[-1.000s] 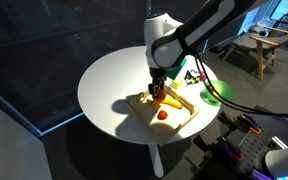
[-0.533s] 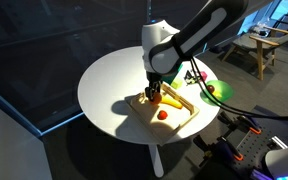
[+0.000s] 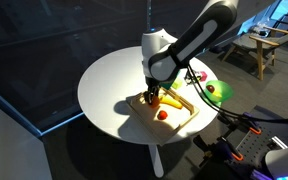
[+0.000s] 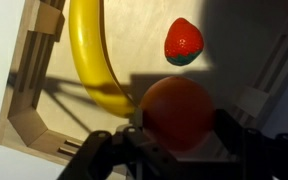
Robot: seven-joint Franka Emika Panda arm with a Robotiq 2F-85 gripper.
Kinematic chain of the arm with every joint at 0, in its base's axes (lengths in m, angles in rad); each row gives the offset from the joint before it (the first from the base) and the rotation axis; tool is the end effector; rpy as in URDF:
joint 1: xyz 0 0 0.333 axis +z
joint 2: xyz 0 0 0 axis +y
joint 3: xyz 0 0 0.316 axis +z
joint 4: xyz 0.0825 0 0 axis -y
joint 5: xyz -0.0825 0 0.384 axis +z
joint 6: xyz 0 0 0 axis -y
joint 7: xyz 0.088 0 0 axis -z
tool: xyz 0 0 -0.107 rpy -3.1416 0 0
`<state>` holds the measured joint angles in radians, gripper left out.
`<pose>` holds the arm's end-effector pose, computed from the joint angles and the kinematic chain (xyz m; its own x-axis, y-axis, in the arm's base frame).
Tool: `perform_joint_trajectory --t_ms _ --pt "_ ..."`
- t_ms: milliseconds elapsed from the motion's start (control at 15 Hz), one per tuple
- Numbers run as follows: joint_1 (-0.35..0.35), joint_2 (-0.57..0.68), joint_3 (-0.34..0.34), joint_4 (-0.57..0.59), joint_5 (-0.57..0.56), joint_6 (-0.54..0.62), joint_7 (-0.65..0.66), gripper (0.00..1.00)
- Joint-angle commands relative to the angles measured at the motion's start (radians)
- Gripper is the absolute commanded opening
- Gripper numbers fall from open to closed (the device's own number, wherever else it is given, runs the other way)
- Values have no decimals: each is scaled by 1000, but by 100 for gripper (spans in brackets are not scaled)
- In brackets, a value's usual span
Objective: Take the orange out of the bowl and place it on the tray
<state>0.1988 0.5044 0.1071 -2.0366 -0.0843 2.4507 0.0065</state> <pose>0.5612 0.1770 0.1867 0.9339 0.3471 -0.0859 0.3481 -0.9374 -0.0032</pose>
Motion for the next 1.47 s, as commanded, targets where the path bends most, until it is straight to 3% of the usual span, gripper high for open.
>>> perform_joint_trajectory --t_ms 0,333,400,533,1400 --pt "19 36 -11 37 -26 8 29 47" --pt "34 62 -19 57 -37 5 33 47" --pt "36 65 -21 60 -38 3 34 93" --pt "39 69 -23 64 -37 0 34 99" --pt "30 10 -26 47 -15 -89 75 100"
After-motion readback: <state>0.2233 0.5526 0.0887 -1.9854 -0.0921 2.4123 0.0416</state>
